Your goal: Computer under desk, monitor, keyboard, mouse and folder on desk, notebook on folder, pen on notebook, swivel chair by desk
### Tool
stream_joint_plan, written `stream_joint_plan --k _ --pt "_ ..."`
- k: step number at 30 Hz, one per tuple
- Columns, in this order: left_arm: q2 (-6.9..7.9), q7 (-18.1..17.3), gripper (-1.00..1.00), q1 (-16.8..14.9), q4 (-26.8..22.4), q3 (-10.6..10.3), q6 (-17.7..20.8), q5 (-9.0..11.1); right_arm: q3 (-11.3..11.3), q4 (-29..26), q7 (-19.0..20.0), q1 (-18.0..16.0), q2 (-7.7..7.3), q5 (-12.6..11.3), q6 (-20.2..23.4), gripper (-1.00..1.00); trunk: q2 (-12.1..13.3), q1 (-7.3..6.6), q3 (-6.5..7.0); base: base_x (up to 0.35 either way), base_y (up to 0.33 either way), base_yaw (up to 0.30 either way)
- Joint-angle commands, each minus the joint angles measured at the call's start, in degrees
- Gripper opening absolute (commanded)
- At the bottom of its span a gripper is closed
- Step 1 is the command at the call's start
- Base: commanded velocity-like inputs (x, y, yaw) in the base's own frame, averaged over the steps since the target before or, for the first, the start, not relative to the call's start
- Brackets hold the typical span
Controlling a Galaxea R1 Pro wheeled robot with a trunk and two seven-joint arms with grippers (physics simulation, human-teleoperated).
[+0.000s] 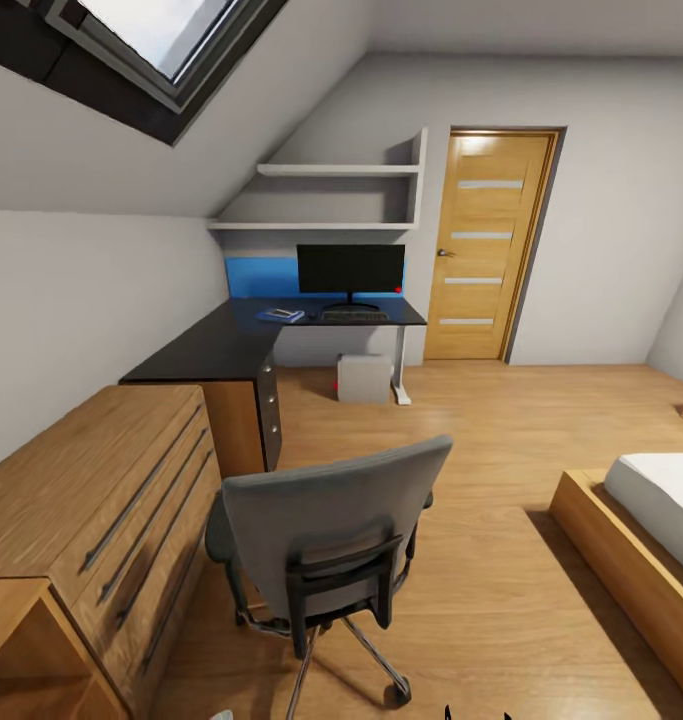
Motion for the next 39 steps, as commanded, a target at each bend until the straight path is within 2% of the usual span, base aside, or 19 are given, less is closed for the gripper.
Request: stream_joint_plan --k 1,36,39 --pt "0.02 0.4 1.00 0.0 -0.1 -0.5 -0.2 0.3 0.5 0.0 -0.2 0.0 0.00 -0.4 -0.1 1.00 -0.4 0.22 -0.24 0.000 0.000 0.000" --pt "0.02 0.3 1.00 0.0 -0.1 -0.5 -0.2 0.3 0.4 0.1 -0.2 0.0 -0.02 -0.5 0.0 1.00 -14.5 7.91 -6.53 0.000 0.000 0.000" --pt "0.02 0.2 1.00 0.0 -0.1 -0.5 -0.2 0.3 0.4 0.1 -0.2 0.0 -0.04 -0.5 0.0 1.00 -14.5 7.91 -6.53 0.000 0.000 0.000"
